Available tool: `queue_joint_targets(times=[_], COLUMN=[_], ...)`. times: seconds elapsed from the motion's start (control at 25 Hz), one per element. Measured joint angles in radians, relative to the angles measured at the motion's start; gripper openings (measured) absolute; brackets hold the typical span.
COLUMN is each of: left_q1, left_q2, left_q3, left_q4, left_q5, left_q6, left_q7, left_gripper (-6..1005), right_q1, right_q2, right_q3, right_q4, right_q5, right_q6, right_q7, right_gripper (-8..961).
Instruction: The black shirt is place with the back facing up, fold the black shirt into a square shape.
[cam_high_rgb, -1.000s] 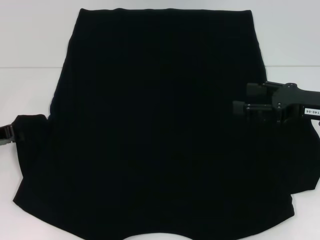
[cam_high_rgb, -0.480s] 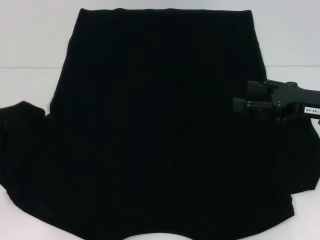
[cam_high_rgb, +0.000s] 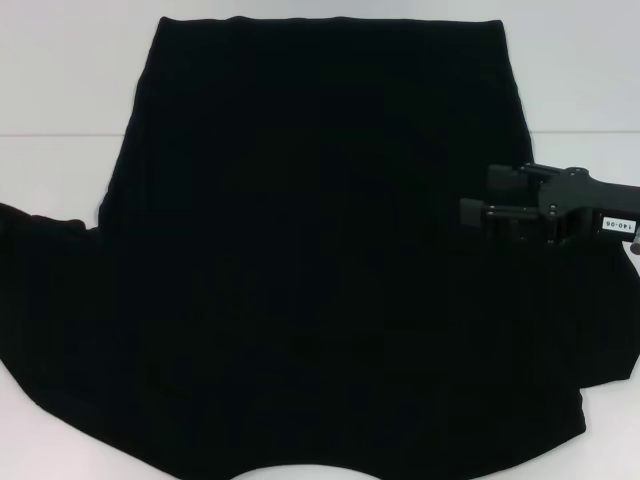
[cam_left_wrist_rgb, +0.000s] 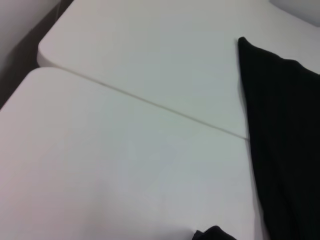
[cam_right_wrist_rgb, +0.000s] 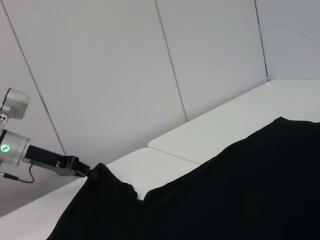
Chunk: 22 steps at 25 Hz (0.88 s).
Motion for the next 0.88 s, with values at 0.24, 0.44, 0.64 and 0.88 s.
queue_joint_targets(times=[0.24,0.44,0.64,0.88], left_q1=[0.001,0.009,0.022,0.007], left_q2=[-0.001,-0.002,-0.012,-0.056], left_q3=[0.0,-0.002,0.001,0.084], left_q4=[0.004,0.044,0.058,0.013], left_q5=[-0.002,-0.011,-0.153,-0.275], left_q6=[0.044,0.167,0.287,0.323], left_q7=[0.001,0.011,0.112,0.199], left_gripper=[23,53,82,118], right_q1=[-0.001,-0.002,-0.004,-0.005], right_q2=[0.0,-0.001,-0.001,-0.001], right_q3=[0.001,0.001,0.001,0.0], right_q4=[0.0,0.0,-0.001,-0.005], right_q5=[0.0,0.0,0.0,0.0], right_q6=[-0.004,-0.006,-0.008,-0.011], right_q7=[0.0,0.0,0.0,0.0], right_gripper=[897,898,897,897])
